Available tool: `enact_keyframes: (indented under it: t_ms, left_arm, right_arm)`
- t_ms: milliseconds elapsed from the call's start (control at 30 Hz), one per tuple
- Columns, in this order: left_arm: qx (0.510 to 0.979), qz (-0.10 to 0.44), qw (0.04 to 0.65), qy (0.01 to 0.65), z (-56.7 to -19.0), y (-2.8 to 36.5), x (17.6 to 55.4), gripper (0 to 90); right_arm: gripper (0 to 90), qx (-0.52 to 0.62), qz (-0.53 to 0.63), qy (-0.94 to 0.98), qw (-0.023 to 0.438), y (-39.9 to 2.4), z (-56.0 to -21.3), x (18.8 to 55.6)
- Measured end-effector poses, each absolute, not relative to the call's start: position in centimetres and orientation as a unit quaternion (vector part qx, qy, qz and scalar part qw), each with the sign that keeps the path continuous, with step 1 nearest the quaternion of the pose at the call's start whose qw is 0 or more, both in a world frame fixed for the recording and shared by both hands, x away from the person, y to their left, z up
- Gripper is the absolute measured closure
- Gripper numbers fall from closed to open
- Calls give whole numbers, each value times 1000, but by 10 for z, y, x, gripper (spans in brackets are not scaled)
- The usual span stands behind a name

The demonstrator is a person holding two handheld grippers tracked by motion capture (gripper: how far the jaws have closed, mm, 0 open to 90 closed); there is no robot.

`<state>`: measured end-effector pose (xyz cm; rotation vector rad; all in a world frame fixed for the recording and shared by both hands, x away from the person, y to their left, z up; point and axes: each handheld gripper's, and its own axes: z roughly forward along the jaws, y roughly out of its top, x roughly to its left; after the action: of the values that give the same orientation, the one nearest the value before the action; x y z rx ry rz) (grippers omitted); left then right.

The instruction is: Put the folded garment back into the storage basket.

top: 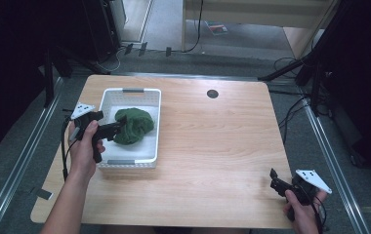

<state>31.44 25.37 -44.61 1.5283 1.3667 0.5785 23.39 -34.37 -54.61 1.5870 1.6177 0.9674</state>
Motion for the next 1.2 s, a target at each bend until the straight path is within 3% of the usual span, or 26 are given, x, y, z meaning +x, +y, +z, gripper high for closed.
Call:
enact_keyframes:
  t_ms: [367,633,1200]
  left_arm:
    - [597,243,513,568,-446,281,282,35]
    - [601,265,502,563,-445,298,257,35]
    - [583,282,509,568,-478,323,215,35]
  right_arm:
    - [82,607,369,618,335,-343,-546,234]
    - [82,610,368,618,333,-343,-546,234]
    - [82,608,366,620,337,-343,-546,234]
